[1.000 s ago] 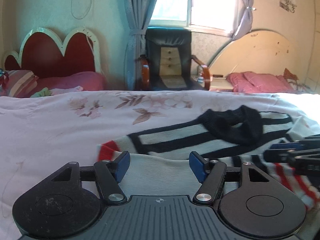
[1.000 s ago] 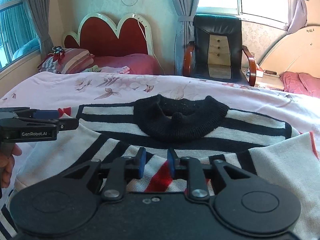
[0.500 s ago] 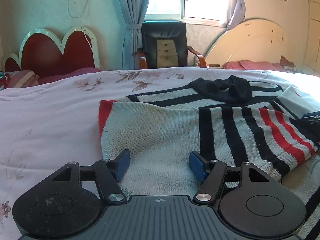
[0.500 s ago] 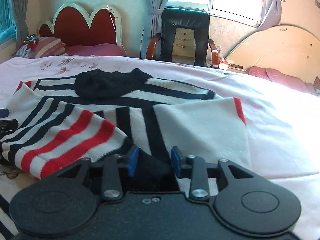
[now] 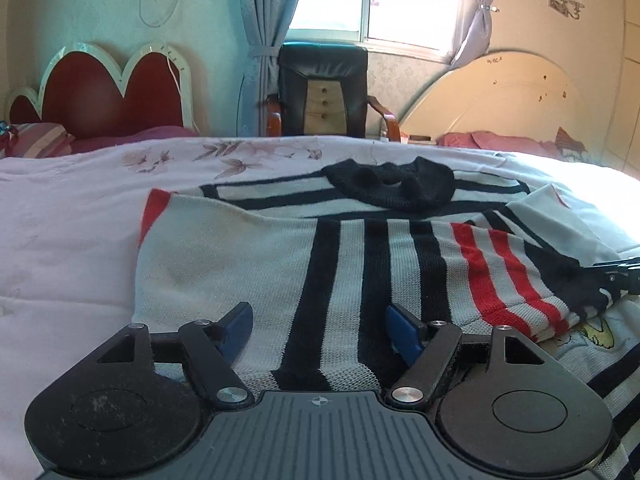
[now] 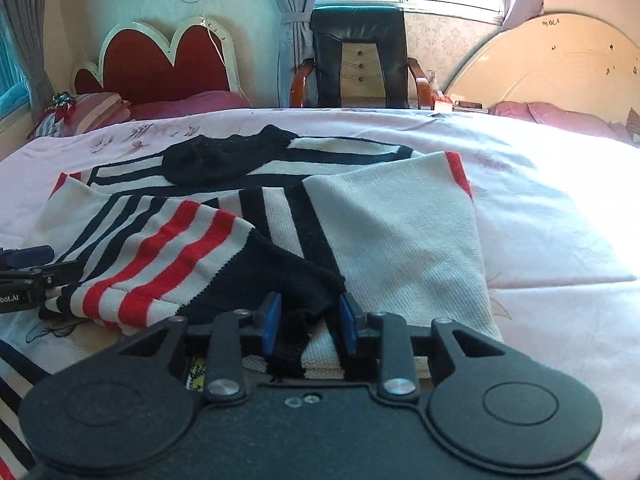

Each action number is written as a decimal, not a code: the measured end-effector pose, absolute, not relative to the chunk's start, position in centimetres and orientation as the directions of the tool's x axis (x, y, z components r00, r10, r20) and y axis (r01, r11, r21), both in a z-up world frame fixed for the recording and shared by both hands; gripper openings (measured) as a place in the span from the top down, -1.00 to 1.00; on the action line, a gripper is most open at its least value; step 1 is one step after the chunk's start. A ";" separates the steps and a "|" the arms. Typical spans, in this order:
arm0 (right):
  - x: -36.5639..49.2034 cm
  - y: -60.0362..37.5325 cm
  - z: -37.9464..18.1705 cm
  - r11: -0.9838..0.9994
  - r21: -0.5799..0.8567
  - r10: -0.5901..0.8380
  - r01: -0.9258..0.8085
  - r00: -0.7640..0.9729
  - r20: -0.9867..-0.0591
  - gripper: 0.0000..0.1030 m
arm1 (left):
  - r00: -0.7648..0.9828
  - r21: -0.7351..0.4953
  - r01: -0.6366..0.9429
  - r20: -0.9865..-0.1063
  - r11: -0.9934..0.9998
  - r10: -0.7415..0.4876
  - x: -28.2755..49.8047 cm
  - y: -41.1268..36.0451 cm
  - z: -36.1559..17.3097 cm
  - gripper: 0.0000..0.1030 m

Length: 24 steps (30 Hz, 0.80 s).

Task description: Fold small clothes

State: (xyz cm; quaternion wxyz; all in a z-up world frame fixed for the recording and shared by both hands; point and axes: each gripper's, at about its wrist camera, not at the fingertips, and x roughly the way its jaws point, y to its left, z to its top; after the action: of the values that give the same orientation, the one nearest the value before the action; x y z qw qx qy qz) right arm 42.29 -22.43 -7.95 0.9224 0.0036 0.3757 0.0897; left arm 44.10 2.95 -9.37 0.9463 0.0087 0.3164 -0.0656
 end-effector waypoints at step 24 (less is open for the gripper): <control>41.6 -27.0 -9.0 0.993 0.012 0.097 -0.119 0.742 -0.664 0.58 | 0.783 0.038 0.029 -0.622 0.999 0.000 43.7 0.8 -10.8 -0.70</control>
State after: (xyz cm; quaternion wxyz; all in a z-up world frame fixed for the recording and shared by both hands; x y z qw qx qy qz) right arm 41.62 -27.01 -9.00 0.9330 -0.0157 0.3547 0.0579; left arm 43.69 0.76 -10.79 0.9440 0.0225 0.3290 -0.0076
